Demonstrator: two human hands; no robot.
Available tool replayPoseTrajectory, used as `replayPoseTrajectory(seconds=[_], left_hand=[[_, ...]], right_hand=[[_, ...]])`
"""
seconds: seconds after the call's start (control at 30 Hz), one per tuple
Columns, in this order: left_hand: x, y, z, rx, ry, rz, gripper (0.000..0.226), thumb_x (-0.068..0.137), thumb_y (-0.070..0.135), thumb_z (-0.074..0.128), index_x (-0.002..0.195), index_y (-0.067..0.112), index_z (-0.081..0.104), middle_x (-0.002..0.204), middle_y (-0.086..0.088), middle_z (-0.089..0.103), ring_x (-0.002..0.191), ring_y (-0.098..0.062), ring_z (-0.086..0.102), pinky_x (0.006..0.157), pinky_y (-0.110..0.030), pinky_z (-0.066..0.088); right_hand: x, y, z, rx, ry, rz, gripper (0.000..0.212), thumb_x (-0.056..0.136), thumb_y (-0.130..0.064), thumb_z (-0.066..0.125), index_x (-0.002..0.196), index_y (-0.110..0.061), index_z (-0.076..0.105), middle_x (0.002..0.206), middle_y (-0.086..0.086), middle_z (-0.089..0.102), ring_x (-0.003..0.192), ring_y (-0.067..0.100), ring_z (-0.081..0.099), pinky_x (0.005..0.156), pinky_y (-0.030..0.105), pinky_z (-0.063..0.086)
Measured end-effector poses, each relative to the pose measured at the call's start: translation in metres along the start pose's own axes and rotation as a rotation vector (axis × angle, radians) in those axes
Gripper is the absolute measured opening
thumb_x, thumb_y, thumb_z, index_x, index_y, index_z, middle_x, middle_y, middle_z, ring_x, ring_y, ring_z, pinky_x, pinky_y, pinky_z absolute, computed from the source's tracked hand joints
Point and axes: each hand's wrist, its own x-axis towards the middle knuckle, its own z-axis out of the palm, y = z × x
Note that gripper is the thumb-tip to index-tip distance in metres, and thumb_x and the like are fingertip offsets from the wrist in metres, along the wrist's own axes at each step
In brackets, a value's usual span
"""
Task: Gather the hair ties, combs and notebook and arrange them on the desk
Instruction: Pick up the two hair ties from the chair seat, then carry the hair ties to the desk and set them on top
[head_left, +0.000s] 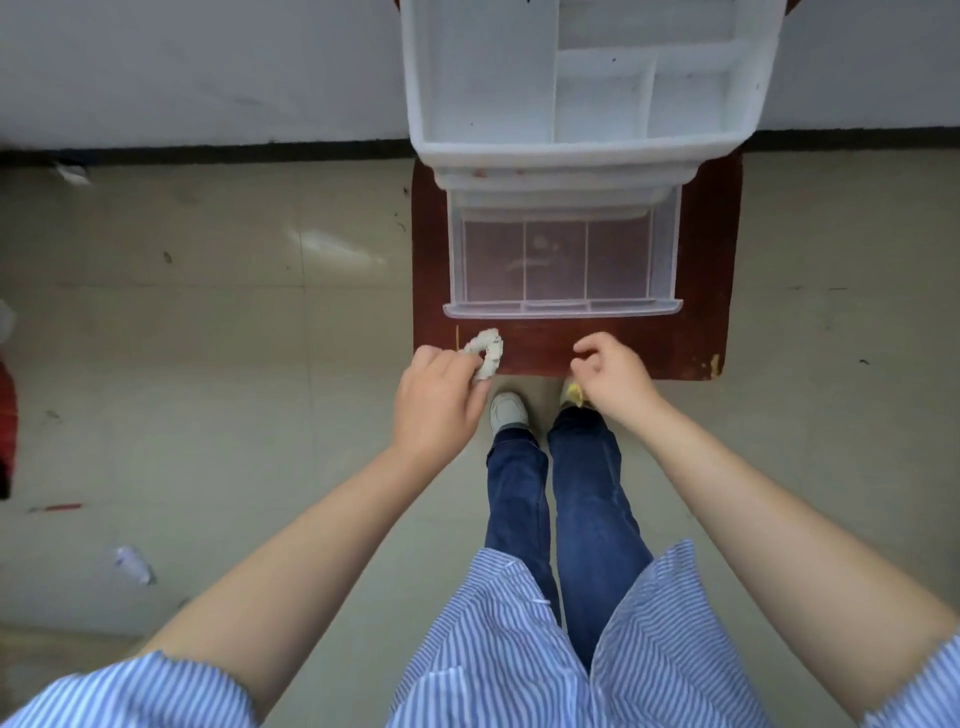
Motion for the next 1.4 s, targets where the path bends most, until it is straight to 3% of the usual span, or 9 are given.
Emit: replayPoseTrajectory(seconds=[0.1,0.2,0.27,0.37,0.5,0.77,0.97,1.13,1.4], left_hand=[[-0.002,-0.004,0.013,-0.071,-0.008,-0.219,0.015,0.087,0.014,0.062,0.089,0.000,0.067,0.082,-0.016,0.070,0.086,-0.035,0.055,0.063,-0.034,0.039],[0.010,-0.004,0.019,-0.080,0.004,-0.323,0.020,0.090,0.018,0.057,0.097,0.001,0.065,0.089,-0.017,0.070,0.093,-0.033,0.052,0.067,-0.033,0.036],[0.020,-0.004,0.017,-0.067,-0.005,-0.349,0.021,0.091,0.020,0.055,0.098,0.002,0.064,0.091,-0.017,0.069,0.094,-0.034,0.052,0.071,-0.037,0.040],[0.034,-0.003,0.004,-0.025,-0.003,-0.372,0.021,0.092,0.021,0.054,0.098,0.003,0.064,0.094,-0.017,0.069,0.098,-0.034,0.052,0.074,-0.037,0.042],[0.060,0.019,-0.033,0.059,-0.079,-0.283,0.024,0.093,0.022,0.051,0.097,0.002,0.064,0.098,-0.021,0.068,0.099,-0.037,0.054,0.074,-0.039,0.045],[0.101,0.136,-0.089,0.304,-0.253,0.242,0.026,0.094,0.023,0.048,0.094,0.000,0.063,0.100,-0.022,0.067,0.096,-0.037,0.058,0.067,-0.036,0.045],[0.059,0.269,-0.093,0.533,-0.358,0.741,0.031,0.096,0.024,0.041,0.103,0.005,0.064,0.110,-0.018,0.064,0.107,-0.036,0.054,0.080,-0.039,0.049],[-0.057,0.365,-0.068,0.671,-0.409,1.200,0.025,0.093,0.020,0.047,0.110,0.014,0.065,0.117,-0.013,0.065,0.115,-0.033,0.053,0.087,-0.034,0.049],[-0.378,0.431,-0.021,0.726,-0.540,1.894,0.032,0.095,0.034,0.047,0.109,0.014,0.067,0.114,-0.013,0.065,0.109,-0.033,0.057,0.084,-0.036,0.050]], right_hand=[[0.025,-0.013,0.004,0.271,0.071,0.141,0.032,0.096,-0.006,0.044,0.127,0.003,0.046,0.100,0.015,0.061,0.064,0.016,0.055,0.047,0.013,0.044],[0.057,-0.044,-0.004,0.315,0.133,0.118,0.032,0.096,-0.004,0.041,0.126,0.004,0.044,0.068,0.007,0.056,0.051,0.013,0.050,0.046,0.020,0.045],[0.081,-0.068,-0.016,0.195,0.144,0.051,0.032,0.093,-0.002,0.040,0.123,0.006,0.047,0.068,0.015,0.059,0.055,0.022,0.052,0.052,0.028,0.048],[0.096,-0.089,-0.041,-0.109,0.061,-0.017,0.033,0.091,-0.001,0.041,0.121,0.007,0.052,0.116,0.028,0.062,0.074,0.020,0.053,0.055,0.022,0.043],[0.062,-0.081,-0.063,-0.394,-0.011,-0.066,0.026,0.088,0.000,0.045,0.106,0.008,0.063,0.112,0.026,0.067,0.102,0.034,0.064,0.082,0.034,0.054],[-0.057,-0.031,-0.127,-0.584,0.119,0.029,0.027,0.085,-0.004,0.049,0.108,0.003,0.063,0.118,0.024,0.064,0.109,0.036,0.061,0.089,0.035,0.052],[-0.199,0.022,-0.161,-0.368,0.467,0.202,0.029,0.088,-0.004,0.046,0.112,0.004,0.059,0.121,0.025,0.059,0.111,0.038,0.057,0.090,0.036,0.049],[-0.343,0.084,-0.115,-0.069,0.866,0.464,0.025,0.089,-0.005,0.045,0.107,0.002,0.060,0.119,0.023,0.057,0.108,0.037,0.057,0.086,0.038,0.049],[-0.598,0.189,0.071,0.291,1.212,0.994,0.023,0.088,-0.006,0.047,0.105,0.002,0.061,0.116,0.023,0.059,0.108,0.036,0.056,0.085,0.036,0.049]])
